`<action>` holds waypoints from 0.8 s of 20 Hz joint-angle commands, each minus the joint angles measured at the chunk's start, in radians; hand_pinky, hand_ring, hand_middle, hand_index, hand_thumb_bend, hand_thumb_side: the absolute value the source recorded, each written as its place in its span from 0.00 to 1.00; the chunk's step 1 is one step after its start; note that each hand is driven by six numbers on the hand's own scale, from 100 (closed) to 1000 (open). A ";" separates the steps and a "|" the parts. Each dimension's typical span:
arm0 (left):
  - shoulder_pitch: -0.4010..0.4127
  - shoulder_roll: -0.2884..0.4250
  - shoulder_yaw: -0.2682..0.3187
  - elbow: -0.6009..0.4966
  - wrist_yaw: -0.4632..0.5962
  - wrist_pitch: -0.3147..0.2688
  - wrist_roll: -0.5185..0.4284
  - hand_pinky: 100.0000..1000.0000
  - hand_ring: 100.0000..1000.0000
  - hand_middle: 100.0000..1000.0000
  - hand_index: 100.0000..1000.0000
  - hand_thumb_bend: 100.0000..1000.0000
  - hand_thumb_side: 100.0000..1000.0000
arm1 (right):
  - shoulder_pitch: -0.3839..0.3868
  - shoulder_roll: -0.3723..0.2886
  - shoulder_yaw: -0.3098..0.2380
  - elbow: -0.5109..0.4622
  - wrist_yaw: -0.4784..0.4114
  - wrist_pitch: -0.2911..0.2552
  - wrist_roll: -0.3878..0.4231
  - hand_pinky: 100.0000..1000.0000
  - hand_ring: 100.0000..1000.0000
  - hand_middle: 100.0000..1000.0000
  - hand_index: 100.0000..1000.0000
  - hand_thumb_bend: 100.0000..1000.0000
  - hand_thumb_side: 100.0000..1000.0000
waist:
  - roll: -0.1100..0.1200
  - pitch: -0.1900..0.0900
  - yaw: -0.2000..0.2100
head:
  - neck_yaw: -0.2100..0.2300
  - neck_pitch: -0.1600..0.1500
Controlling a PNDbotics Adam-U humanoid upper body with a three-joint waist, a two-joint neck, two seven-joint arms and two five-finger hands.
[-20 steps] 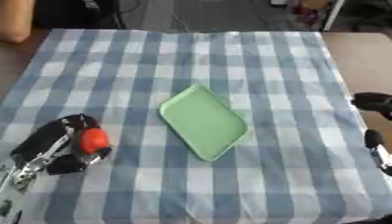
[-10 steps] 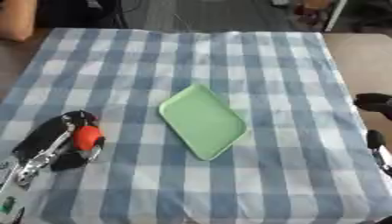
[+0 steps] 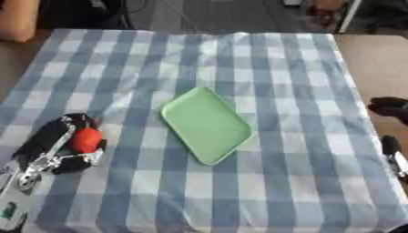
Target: Pick up objects on the table and place them in the box.
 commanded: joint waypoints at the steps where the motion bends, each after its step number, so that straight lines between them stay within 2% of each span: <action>1: -0.001 0.016 0.011 -0.002 0.022 0.012 0.002 0.52 0.22 0.14 0.28 0.00 0.28 | -0.004 -0.028 -0.008 -0.010 0.000 -0.217 0.210 0.81 0.81 0.84 0.82 0.00 0.39 | -0.002 -0.006 0.001 | 0.004 -0.006; 4: -0.009 0.015 0.033 -0.037 0.103 0.032 -0.002 0.52 0.22 0.15 0.25 0.00 0.32 | -0.003 -0.028 -0.009 -0.009 0.001 -0.217 0.209 0.81 0.81 0.84 0.82 0.00 0.39 | -0.003 -0.007 0.003 | 0.001 -0.007; 8: -0.029 0.003 0.064 -0.125 0.339 0.097 -0.067 0.51 0.21 0.17 0.21 0.00 0.40 | -0.001 -0.027 -0.010 -0.008 0.003 -0.217 0.207 0.81 0.81 0.84 0.82 0.00 0.39 | -0.005 -0.006 0.005 | -0.002 -0.008; 9: -0.037 -0.002 0.071 -0.156 0.411 0.120 -0.089 0.51 0.21 0.17 0.20 0.00 0.49 | -0.001 -0.027 -0.010 -0.007 0.003 -0.217 0.207 0.81 0.81 0.84 0.82 0.00 0.39 | -0.006 -0.006 0.006 | -0.003 -0.008; 10: -0.041 -0.003 0.077 -0.187 0.476 0.145 -0.112 0.51 0.21 0.17 0.20 0.00 0.42 | -0.001 -0.026 -0.010 -0.007 0.004 -0.217 0.207 0.81 0.81 0.84 0.82 0.00 0.39 | -0.007 -0.006 0.006 | -0.003 -0.008; 13: -0.060 -0.002 0.087 -0.290 0.625 0.208 -0.152 0.52 0.21 0.17 0.20 0.00 0.44 | -0.001 -0.026 -0.010 -0.007 0.004 -0.217 0.206 0.81 0.81 0.84 0.82 0.00 0.39 | -0.007 -0.007 0.006 | -0.001 -0.009; 16: -0.066 0.000 0.087 -0.352 0.694 0.250 -0.173 0.52 0.21 0.17 0.20 0.00 0.43 | -0.001 -0.024 -0.010 -0.007 0.005 -0.217 0.207 0.81 0.81 0.84 0.82 0.00 0.39 | -0.006 -0.008 0.005 | -0.002 -0.011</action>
